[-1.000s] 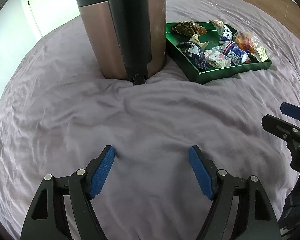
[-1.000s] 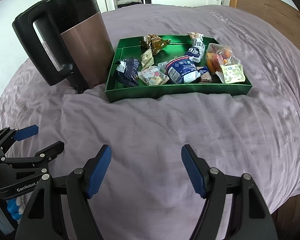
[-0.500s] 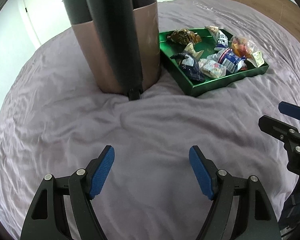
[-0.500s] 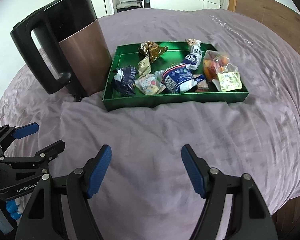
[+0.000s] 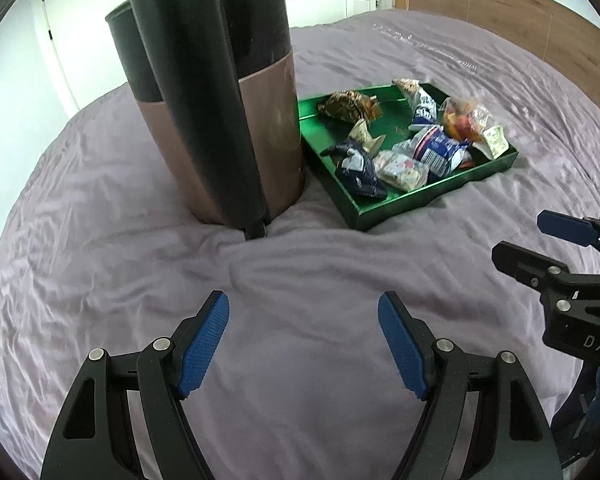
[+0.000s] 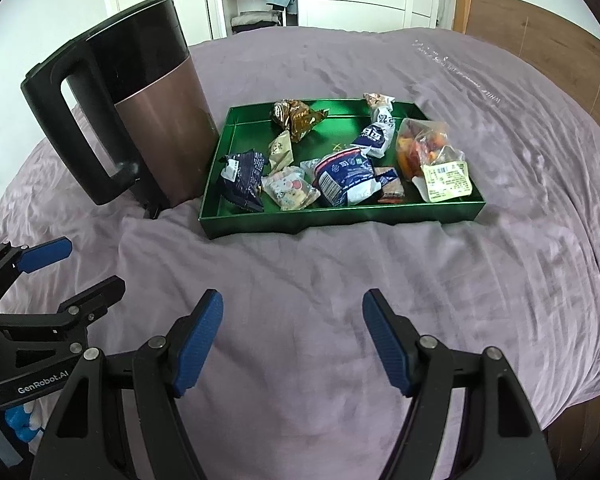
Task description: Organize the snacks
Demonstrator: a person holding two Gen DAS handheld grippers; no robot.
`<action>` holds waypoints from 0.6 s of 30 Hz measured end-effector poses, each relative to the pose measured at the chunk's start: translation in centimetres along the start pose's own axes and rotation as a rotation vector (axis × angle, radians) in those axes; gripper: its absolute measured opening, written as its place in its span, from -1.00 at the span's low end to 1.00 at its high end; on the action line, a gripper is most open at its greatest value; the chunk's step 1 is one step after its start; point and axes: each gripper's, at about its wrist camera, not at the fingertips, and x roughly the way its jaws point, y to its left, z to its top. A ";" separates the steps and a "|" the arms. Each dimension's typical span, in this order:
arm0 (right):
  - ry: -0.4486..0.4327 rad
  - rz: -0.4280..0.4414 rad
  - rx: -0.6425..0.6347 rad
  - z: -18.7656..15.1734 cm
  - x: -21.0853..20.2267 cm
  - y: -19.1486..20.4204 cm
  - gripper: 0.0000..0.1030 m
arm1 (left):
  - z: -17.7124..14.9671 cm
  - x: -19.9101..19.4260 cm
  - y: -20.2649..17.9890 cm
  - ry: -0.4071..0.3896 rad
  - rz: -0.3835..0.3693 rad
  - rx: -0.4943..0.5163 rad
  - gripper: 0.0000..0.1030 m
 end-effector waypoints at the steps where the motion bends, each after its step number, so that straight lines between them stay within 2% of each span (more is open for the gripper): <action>1: -0.001 -0.002 0.000 0.0 -0.1 0.0 0.69 | 0.1 -0.1 0.0 -0.003 -0.001 -0.001 0.40; 18: -0.019 -0.024 -0.011 0.4 -1.2 0.1 0.69 | 0.4 -1.5 -0.1 -0.030 -0.025 -0.005 0.40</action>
